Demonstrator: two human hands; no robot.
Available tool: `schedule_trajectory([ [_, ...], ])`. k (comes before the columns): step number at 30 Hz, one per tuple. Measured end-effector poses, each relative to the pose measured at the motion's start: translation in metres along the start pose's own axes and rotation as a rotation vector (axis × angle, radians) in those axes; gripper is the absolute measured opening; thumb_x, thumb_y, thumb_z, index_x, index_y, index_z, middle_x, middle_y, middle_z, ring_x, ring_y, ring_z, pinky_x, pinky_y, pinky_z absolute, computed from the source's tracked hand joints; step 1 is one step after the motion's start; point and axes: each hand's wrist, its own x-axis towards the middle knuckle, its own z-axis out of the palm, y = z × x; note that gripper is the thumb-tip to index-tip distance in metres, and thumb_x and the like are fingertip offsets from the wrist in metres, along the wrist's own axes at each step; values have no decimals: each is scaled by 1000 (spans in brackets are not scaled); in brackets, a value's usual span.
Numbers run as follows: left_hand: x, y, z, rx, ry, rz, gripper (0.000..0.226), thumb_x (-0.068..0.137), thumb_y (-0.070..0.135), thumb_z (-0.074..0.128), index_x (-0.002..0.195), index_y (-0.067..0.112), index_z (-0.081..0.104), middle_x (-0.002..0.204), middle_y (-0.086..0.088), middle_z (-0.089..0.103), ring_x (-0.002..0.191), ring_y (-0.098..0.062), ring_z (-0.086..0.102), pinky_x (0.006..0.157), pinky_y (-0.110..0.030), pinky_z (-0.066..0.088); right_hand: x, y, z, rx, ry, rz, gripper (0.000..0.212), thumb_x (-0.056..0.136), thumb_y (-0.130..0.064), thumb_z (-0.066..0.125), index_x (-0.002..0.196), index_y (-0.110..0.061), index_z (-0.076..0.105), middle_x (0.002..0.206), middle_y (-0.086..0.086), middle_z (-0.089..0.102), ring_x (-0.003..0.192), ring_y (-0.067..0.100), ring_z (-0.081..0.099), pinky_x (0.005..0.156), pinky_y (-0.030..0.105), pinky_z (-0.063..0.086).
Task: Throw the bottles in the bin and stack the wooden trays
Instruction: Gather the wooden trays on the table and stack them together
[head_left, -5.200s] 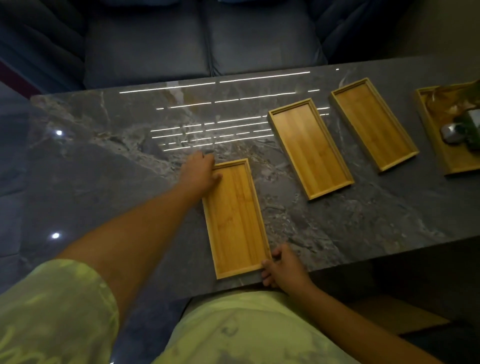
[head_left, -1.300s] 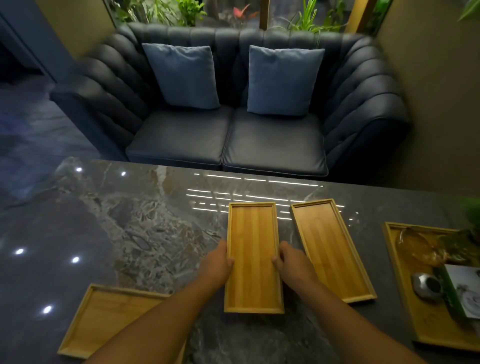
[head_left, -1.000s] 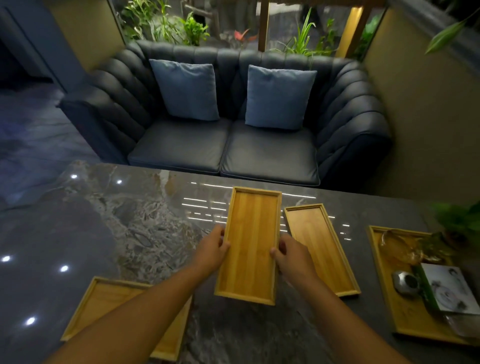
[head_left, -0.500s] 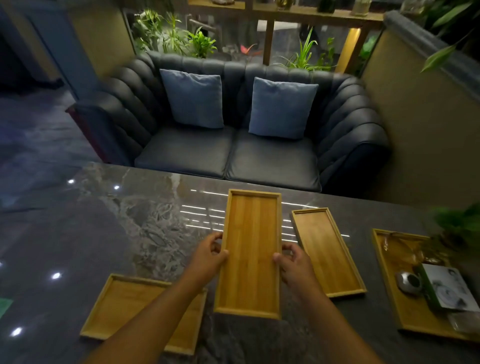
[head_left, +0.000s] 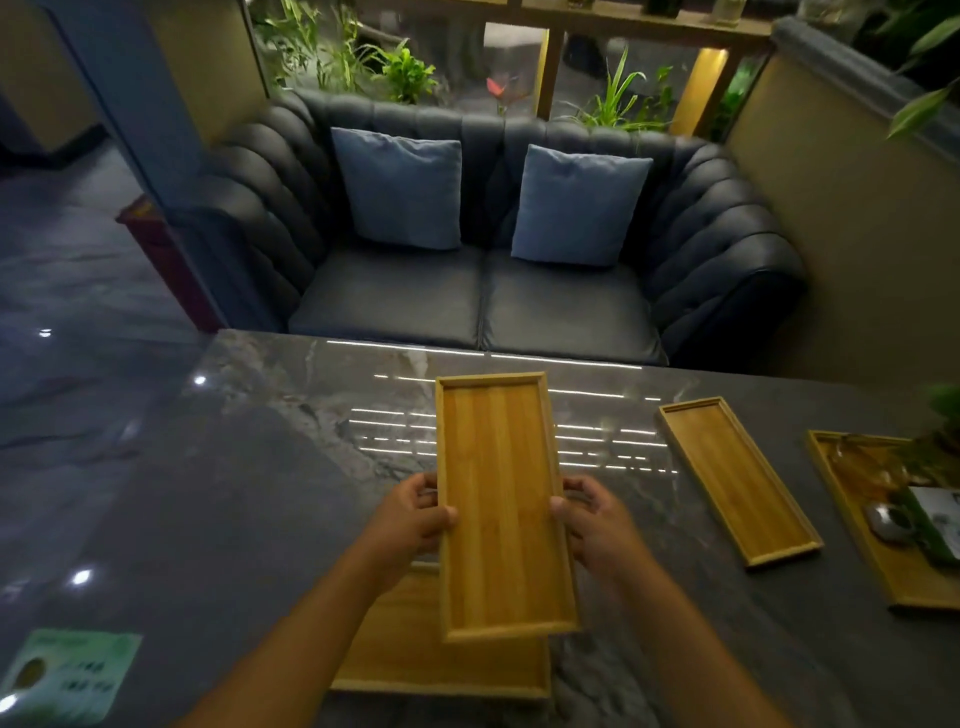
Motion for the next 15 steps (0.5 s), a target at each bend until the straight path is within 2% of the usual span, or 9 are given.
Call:
schedule_trajectory([
  [4, -16, 0, -45, -72, -42, -33, 37, 85, 2, 64, 118, 15, 53, 112, -12, 70, 94, -27, 72, 70, -38, 60, -13, 13, 38, 61, -4, 70, 21, 94, -18, 60, 114, -16, 64, 110, 16, 71, 97, 32, 71, 81, 46, 59],
  [6, -23, -4, -62, -132, -45, -50, 38, 86, 2, 63, 119, 15, 52, 113, -13, 69, 96, -29, 71, 71, -41, 60, -21, 19, 51, 100, 13, 88, 21, 94, -18, 59, 112, -13, 67, 107, 19, 72, 94, 32, 71, 78, 45, 58],
  [10, -31, -14, -83, -261, 22, -104, 46, 84, 4, 65, 125, 16, 49, 120, -15, 64, 104, -35, 67, 76, -48, 59, -37, 33, 72, 235, 93, 125, 28, 96, -22, 54, 116, -7, 65, 116, 26, 66, 105, 42, 63, 84, 51, 53],
  [13, -35, -22, -87, -392, 64, -122, 50, 84, 1, 63, 128, 16, 46, 121, -16, 63, 106, -36, 65, 72, -48, 59, -47, 44, 85, 422, 115, 141, 29, 93, -26, 55, 112, -5, 63, 108, 25, 65, 96, 38, 64, 79, 51, 55],
  [15, -38, -23, -84, -469, 95, -130, 52, 85, -3, 60, 131, 13, 43, 124, -18, 60, 108, -38, 63, 69, -47, 60, -54, 50, 92, 559, 122, 140, 30, 83, -26, 62, 106, -7, 63, 97, 18, 70, 84, 32, 70, 67, 46, 60],
])
